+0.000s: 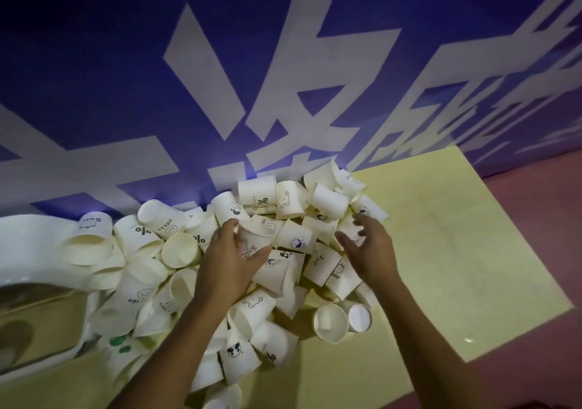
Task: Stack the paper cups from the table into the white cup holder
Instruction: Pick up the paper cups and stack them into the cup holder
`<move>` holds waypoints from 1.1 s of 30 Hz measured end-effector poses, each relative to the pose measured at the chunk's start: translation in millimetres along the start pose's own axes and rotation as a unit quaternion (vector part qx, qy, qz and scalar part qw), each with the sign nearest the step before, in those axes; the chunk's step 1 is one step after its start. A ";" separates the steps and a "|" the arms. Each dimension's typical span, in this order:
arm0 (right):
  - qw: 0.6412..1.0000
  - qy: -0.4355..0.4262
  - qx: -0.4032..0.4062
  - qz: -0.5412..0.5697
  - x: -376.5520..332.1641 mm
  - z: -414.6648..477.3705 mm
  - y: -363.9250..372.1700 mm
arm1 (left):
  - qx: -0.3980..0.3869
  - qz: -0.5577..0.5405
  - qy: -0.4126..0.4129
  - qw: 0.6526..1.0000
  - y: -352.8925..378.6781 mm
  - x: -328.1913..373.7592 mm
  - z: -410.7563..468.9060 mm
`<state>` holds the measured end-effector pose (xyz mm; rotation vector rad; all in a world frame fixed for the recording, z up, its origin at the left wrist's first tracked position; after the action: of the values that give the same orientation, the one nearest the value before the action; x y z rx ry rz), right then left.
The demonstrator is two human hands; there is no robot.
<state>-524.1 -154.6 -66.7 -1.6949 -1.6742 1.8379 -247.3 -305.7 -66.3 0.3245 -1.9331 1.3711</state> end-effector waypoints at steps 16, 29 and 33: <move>0.986 -0.074 -0.078 -0.125 3.3 91.6 38.0 | 0.050 -0.234 0.021 0.971 -33.0 6.3 -19.5; 0.984 -0.122 -0.042 0.123 -68.0 -14.0 10.2 | 0.063 -0.347 0.026 0.935 -61.2 -21.8 -39.0; 0.981 -0.142 -0.047 0.127 -108.5 -74.2 28.4 | 0.052 -0.352 0.049 0.933 -91.6 -38.9 -60.1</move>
<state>-413.3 -197.0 -3.2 -1.8311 -1.7370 2.2439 -141.9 -296.3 -18.1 0.8845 -1.4422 0.9770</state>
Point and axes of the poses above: each hand's wrist, its own z-axis towards the middle knuckle, its own y-axis out of the palm, x = y × z, the point moved 10 cm from there along z, towards the middle knuckle, and after that the axes turned 6 degrees about y, right-handed, at the moved point
